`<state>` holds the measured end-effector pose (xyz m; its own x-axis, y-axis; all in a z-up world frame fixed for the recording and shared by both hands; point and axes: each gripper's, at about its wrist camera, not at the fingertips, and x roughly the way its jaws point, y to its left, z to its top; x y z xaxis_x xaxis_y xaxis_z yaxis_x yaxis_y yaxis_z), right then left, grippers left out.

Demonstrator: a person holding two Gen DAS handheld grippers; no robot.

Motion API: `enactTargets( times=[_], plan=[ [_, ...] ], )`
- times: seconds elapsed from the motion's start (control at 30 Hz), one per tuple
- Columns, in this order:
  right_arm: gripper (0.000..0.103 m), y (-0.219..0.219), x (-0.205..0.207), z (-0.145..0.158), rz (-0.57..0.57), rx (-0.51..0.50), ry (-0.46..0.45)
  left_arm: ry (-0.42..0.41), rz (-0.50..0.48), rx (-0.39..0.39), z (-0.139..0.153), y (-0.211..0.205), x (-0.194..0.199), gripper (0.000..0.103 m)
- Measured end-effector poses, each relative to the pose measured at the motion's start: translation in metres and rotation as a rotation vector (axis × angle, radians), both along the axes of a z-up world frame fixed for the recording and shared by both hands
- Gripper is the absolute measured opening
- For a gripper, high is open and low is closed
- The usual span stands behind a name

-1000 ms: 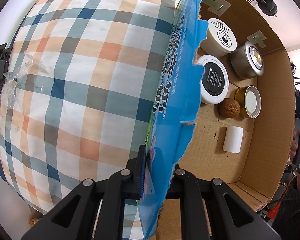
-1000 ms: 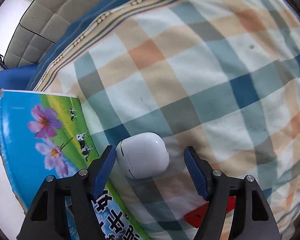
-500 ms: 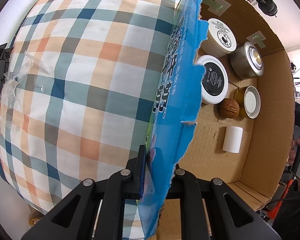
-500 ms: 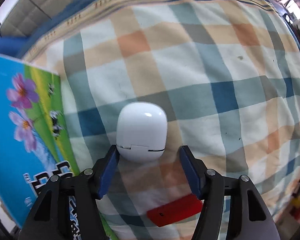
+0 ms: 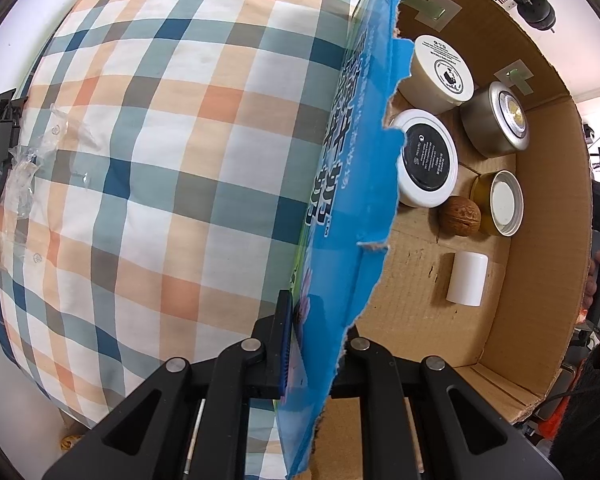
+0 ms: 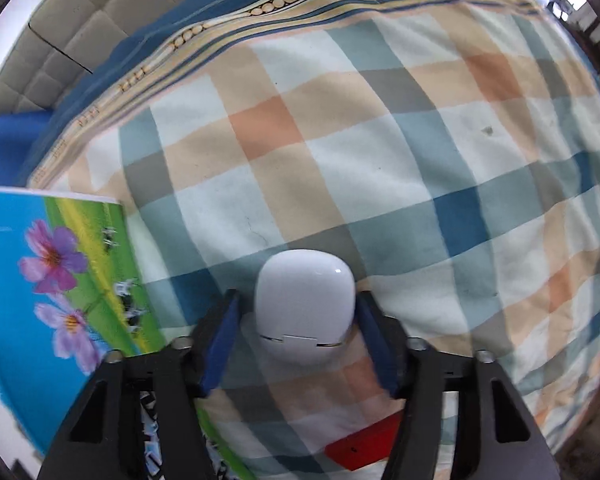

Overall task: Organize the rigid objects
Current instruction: 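Carry the white earbud case into the box and release it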

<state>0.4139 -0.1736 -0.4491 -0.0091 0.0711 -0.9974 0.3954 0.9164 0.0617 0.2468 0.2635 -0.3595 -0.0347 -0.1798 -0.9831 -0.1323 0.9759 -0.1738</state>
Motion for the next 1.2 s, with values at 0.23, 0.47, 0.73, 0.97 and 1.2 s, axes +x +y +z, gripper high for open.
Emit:
enactTargets(
  times=[0.23, 0.47, 0.73, 0.97, 1.2],
  plan=[
    [0.049, 0.021, -0.017, 0.010, 0.042, -0.029, -0.011, -0.003, -0.009, 0.021, 0.001, -0.008, 0.001, 0.010],
    [0.049, 0.022, -0.054, 0.058, 0.071, -0.011, -0.119, -0.006, 0.002, 0.011, 0.003, -0.005, -0.001, 0.010],
    [0.049, 0.050, -0.099, 0.146, 0.144, 0.075, -0.281, -0.007, 0.003, 0.009, 0.003, -0.005, -0.002, 0.010],
    [0.049, 0.117, -0.137, 0.189, 0.262, 0.180, -0.338, -0.009, -0.004, 0.017, 0.005, -0.006, -0.004, 0.010],
    [0.049, 0.172, -0.156, 0.188, 0.345, 0.244, -0.321, -0.009, -0.005, 0.017, 0.005, -0.006, -0.004, 0.010]
  ],
)
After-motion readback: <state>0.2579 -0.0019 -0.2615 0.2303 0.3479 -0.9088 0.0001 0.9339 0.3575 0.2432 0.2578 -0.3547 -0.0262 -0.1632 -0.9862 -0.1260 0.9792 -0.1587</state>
